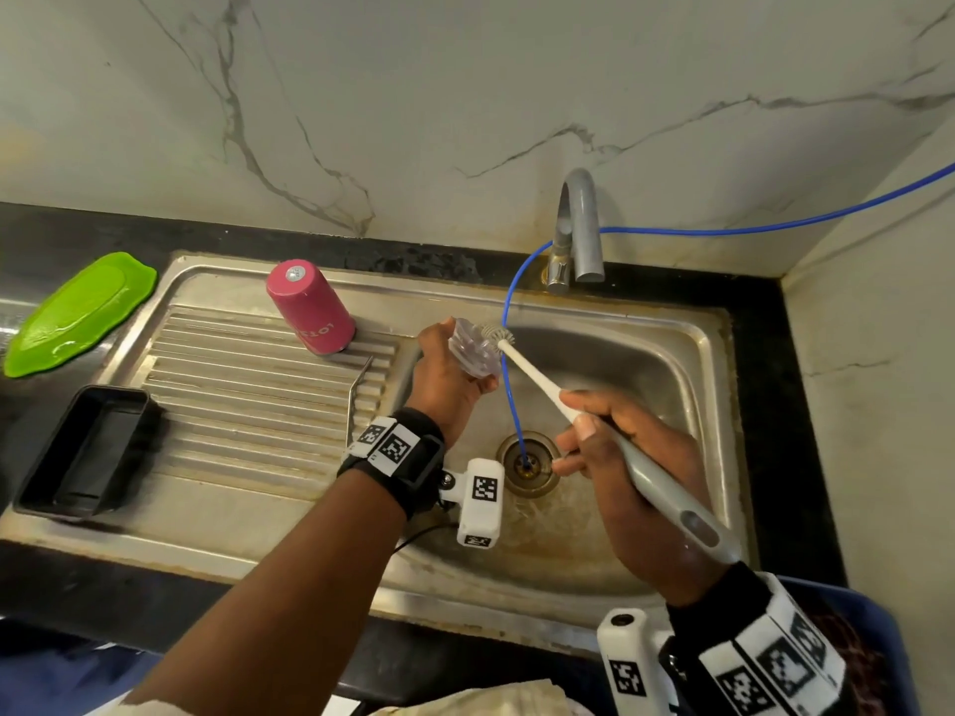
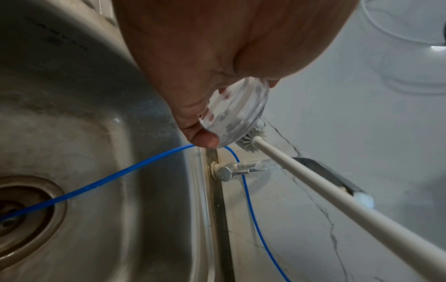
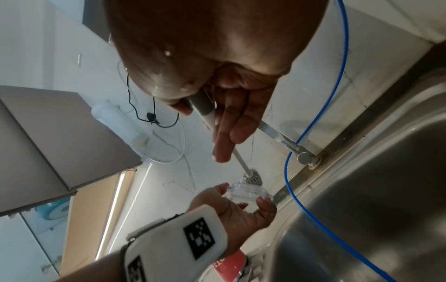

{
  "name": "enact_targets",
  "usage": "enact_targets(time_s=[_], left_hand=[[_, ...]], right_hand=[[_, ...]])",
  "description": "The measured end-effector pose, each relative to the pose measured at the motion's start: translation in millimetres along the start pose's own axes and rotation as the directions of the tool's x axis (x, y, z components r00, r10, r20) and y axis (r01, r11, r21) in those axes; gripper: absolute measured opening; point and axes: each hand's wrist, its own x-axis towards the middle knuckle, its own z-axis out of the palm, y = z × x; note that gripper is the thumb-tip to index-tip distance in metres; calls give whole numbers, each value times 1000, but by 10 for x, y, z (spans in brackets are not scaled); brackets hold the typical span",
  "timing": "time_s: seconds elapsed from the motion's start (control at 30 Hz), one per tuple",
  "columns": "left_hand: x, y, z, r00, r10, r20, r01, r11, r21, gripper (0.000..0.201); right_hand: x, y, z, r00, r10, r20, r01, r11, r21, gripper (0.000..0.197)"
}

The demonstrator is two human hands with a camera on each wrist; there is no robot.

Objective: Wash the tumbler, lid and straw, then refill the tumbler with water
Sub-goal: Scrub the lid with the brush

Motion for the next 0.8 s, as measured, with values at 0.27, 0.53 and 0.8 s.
enact_targets(time_s=[0.27,0.53,0.8], left_hand=[[-63,-115,146,998,-13,70,9,998,56,54],[115,-56,9,1000,-8,-29,11,995,99,68],[3,-129,140,999,48,13,-50,976,211,94]], right_hand=[[69,56,-70,998,-47,38,52,992,-116,24],[92,-114,-152,995,-62,76,66,996,-58,24],[217,59,-109,999,-5,38,7,998,-63,27]])
